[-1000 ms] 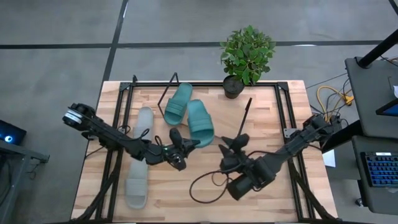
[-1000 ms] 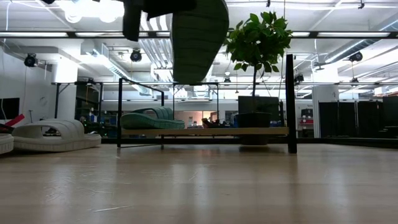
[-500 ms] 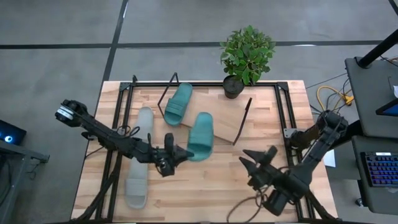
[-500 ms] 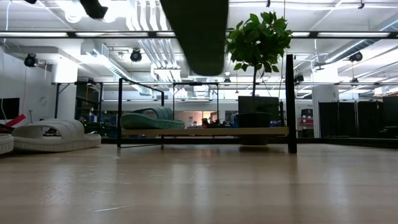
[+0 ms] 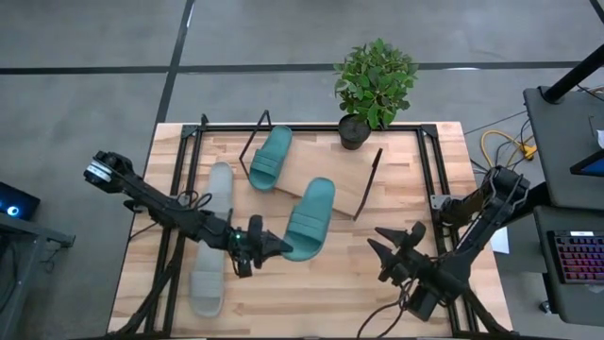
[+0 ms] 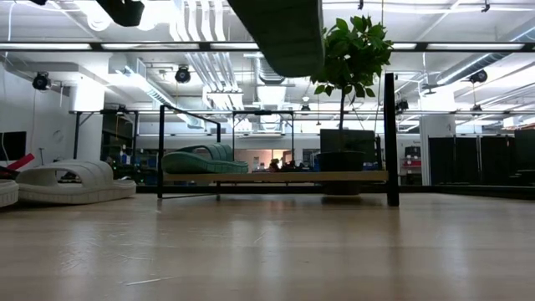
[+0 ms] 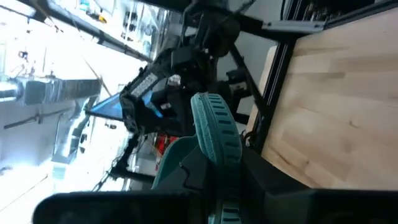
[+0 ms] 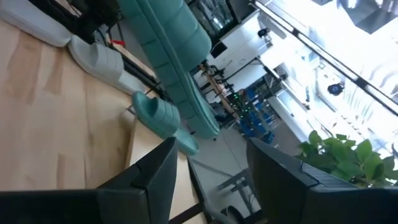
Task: Pick and place slides into the shelf
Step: Put the green slipper on the shelf
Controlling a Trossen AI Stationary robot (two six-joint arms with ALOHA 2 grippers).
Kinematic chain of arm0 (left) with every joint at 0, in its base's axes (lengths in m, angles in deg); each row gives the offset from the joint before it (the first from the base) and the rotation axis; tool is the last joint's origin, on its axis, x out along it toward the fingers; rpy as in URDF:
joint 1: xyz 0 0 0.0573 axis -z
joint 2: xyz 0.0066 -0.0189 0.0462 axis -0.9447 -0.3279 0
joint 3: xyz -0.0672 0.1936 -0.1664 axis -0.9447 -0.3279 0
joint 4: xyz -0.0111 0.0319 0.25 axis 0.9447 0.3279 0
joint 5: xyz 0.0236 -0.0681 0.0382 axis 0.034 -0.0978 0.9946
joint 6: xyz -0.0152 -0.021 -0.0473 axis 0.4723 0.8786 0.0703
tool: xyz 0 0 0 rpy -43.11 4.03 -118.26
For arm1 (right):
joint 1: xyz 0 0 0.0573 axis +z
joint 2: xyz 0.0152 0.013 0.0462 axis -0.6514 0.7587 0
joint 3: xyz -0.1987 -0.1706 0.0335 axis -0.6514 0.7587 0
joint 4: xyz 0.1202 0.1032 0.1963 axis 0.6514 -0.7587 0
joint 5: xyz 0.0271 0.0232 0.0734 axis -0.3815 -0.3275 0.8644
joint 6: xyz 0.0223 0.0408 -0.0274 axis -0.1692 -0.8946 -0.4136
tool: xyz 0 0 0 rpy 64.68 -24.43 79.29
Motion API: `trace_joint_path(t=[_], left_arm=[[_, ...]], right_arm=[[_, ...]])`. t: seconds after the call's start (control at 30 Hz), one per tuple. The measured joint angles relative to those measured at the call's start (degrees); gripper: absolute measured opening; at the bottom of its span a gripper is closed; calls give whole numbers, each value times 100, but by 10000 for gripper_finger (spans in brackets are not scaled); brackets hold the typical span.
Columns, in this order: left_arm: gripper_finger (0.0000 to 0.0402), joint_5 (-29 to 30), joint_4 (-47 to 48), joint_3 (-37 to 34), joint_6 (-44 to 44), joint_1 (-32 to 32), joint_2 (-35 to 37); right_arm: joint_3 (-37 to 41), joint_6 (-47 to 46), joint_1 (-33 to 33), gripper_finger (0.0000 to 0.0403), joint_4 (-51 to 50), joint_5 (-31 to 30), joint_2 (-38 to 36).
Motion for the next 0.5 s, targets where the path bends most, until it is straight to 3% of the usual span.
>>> trace_joint_path(t=[0.13,0.5], left_arm=[[24,-388,-9,22,-117,53,0],[24,-838,-38,122,-118,79,-4]], right_arm=[[50,135,0,185,44,117,0],[-236,1825,-201,185,947,-11,0]])
